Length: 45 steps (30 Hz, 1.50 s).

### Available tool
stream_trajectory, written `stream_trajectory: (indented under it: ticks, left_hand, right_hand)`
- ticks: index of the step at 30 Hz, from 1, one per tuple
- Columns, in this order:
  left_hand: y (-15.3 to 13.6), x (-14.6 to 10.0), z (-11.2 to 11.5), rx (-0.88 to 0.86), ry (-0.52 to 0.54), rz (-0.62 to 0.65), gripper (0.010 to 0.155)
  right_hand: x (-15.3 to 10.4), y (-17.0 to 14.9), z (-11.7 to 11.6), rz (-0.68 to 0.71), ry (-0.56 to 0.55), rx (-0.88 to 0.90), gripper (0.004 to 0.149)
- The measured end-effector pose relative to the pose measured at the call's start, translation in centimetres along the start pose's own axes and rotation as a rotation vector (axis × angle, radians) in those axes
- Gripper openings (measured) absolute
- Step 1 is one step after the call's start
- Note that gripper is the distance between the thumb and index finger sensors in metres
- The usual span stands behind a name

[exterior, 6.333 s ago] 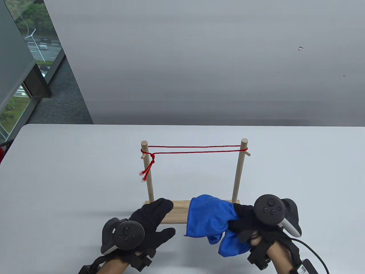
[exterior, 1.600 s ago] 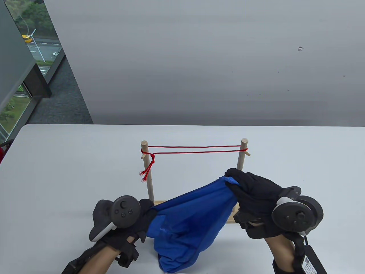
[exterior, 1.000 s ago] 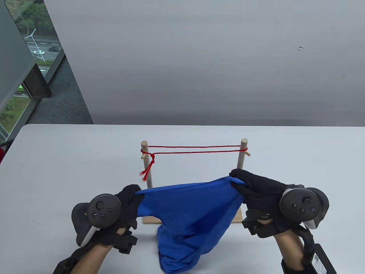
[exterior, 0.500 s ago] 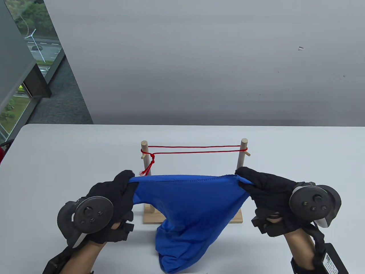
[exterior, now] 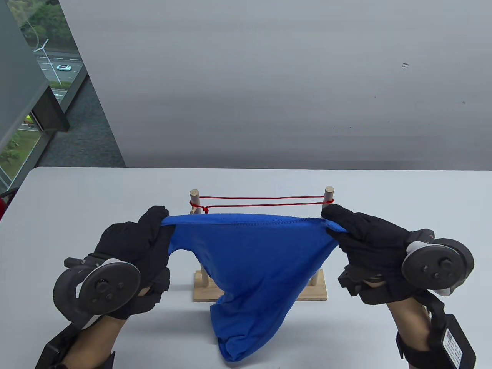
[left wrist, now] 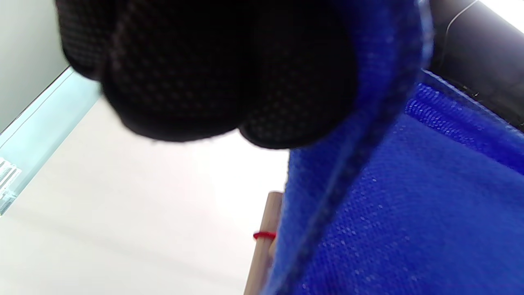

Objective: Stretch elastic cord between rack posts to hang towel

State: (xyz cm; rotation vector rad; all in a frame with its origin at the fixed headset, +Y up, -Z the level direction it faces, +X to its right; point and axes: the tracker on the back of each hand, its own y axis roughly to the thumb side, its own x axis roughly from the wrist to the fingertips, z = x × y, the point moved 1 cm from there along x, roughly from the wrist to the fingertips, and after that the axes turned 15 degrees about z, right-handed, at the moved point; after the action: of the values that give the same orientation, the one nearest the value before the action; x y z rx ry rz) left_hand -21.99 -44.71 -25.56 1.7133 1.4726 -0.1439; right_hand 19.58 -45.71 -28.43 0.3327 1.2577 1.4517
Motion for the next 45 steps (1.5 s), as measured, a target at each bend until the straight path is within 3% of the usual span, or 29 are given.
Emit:
stream_trajectory:
  ticks: [22, 34, 37, 45]
  left_hand:
    - [0.6, 7.6, -3.4, 0.027, 0.107, 0.076, 0.041]
    - [1.0, 10.8, -3.0, -0.107, 0.147, 0.103, 0.040]
    - [1.0, 12.0, -2.8, -0.208, 0.144, 0.100, 0.040]
    - [0.9, 14.7, -1.9, -0.234, 0.134, 0.108, 0.040]
  right_hand:
    - [7.7, -0.4, 3.3, 0.091, -0.072, -0.078, 0.041]
    - [10.3, -2.4, 4.0, 0.061, -0.130, -0.049, 0.041]
    - [10.7, -3.0, 4.1, 0.048, -0.148, -0.039, 0.041]
    - [11.8, -4.3, 3.8, 0.007, -0.178, 0.009, 0.041]
